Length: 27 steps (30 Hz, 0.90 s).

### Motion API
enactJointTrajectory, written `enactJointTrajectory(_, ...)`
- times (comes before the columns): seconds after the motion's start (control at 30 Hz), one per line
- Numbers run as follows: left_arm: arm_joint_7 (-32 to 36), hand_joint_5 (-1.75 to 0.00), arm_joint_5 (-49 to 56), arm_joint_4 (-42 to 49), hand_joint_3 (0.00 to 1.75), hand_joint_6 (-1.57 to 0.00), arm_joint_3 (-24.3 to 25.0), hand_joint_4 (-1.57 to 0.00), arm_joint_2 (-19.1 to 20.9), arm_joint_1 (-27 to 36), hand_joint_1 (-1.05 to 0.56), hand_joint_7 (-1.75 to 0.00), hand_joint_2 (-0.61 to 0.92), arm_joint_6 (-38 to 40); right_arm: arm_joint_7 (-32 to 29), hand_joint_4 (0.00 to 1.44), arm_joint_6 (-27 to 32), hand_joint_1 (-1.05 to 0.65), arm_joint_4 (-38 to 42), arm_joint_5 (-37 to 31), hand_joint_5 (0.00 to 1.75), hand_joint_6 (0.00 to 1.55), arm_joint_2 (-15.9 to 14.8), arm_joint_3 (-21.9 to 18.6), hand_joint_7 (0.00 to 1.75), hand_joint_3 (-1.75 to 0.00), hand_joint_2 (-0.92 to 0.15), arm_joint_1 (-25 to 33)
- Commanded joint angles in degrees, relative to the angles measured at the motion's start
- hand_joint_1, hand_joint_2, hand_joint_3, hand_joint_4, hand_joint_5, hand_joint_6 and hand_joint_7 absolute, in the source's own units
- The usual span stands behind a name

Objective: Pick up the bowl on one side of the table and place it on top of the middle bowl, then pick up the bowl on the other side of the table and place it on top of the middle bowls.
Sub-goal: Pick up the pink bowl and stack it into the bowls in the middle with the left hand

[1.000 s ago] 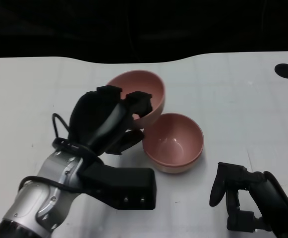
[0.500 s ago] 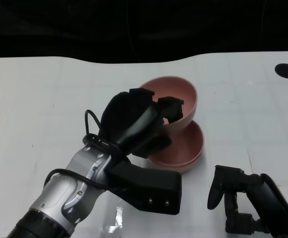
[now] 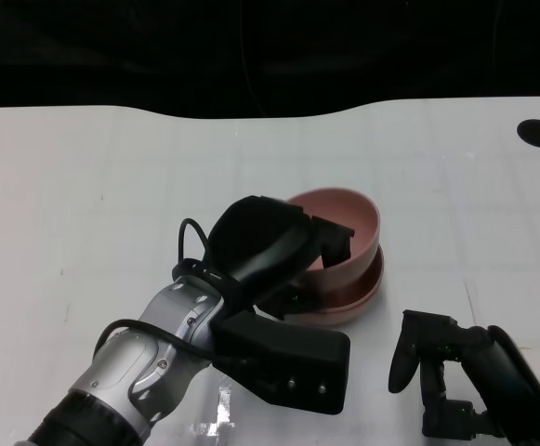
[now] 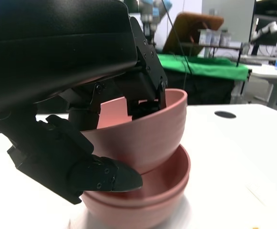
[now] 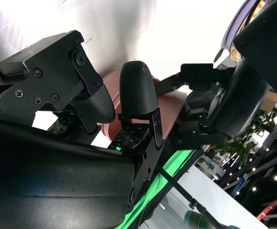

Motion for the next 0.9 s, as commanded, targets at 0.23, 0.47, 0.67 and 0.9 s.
enactJointTrajectory(0.23,-8.5,-0.38,3.2,0.2,0.25,-0.52,-3.5,-0.48,2.1,-2.6,-0.44,-0.02,0.92,3.5,-0.2,0.94,-0.3,-0.07,-0.1,0.5,1.75,0.82,-0.5,-0.3,1.55,-1.65,-0.17,-0.1)
enactJointTrajectory(0.47,-9.6,-0.16,5.3,-1.8,0.41,-0.24,-4.3,-0.16,3.7,-1.7,-0.74,0.00,0.92,4.7,-0.1,0.93,-0.1,-0.07,-0.1,0.5,1.75,0.82,-0.4,-0.2,1.52,-1.62,-0.19,-0.1)
enactJointTrajectory(0.67,-11.3,-0.14,5.4,-5.2,0.49,-0.16,-4.1,-0.07,5.2,-0.6,-0.82,0.00,0.92,5.7,0.0,0.93,-0.3,-0.07,-0.3,0.7,1.75,0.83,-0.5,-0.2,1.52,-1.61,-0.20,0.1)
enactJointTrajectory(0.9,-11.8,-0.17,2.8,-11.4,0.47,-0.14,-1.4,-0.04,7.6,2.7,-0.83,0.00,0.92,5.5,-0.2,0.94,-0.9,-0.06,0.1,0.5,1.75,0.83,-0.6,-0.2,1.53,-1.62,-0.19,0.0)
